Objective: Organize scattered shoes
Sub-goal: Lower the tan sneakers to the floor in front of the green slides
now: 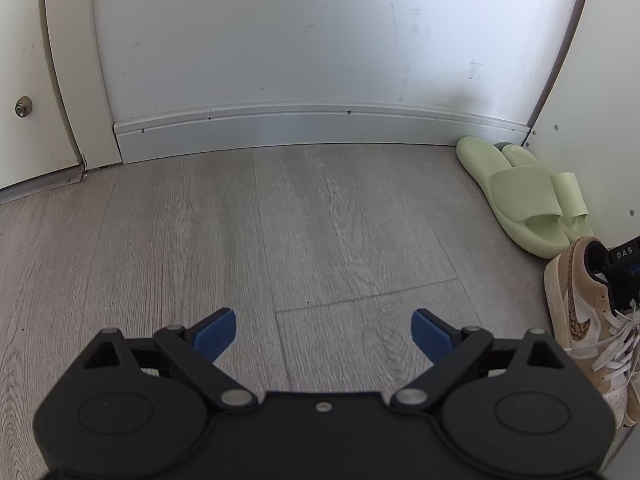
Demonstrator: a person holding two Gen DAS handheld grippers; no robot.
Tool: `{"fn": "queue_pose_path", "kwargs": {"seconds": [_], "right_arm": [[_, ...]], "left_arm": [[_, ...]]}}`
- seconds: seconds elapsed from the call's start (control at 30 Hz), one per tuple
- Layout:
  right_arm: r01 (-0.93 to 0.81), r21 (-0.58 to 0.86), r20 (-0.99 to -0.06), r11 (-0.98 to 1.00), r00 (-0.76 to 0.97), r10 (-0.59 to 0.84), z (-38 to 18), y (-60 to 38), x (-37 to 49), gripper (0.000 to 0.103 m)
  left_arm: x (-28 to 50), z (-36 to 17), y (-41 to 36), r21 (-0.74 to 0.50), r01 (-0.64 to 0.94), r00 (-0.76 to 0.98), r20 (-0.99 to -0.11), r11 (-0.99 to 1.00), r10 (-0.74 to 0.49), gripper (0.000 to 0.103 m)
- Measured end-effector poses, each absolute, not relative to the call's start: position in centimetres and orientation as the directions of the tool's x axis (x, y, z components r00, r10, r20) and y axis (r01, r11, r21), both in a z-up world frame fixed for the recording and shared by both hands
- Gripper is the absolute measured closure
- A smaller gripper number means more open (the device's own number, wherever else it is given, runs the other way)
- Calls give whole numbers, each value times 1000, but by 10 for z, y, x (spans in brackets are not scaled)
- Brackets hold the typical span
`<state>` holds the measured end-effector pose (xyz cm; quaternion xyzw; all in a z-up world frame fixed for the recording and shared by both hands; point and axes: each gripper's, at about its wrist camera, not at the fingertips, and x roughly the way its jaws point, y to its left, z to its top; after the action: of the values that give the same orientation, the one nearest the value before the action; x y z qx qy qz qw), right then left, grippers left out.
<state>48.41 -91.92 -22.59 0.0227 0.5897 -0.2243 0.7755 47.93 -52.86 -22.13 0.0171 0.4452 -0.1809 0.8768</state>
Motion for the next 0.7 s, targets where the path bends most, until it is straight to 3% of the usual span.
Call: {"fn": "queue_pose_path", "kwargs": {"seconds": [0.33, 0.7], "right_arm": [[412, -144, -946, 900, 209, -247, -237, -935, 490, 20], [373, -7, -980, 928, 180, -79, -244, -959, 498, 20]], "left_arm": [[477, -224, -527, -136, 335, 528, -792, 932, -306, 8], [475, -227, -529, -130, 347, 516, -801, 929, -305, 8]]}}
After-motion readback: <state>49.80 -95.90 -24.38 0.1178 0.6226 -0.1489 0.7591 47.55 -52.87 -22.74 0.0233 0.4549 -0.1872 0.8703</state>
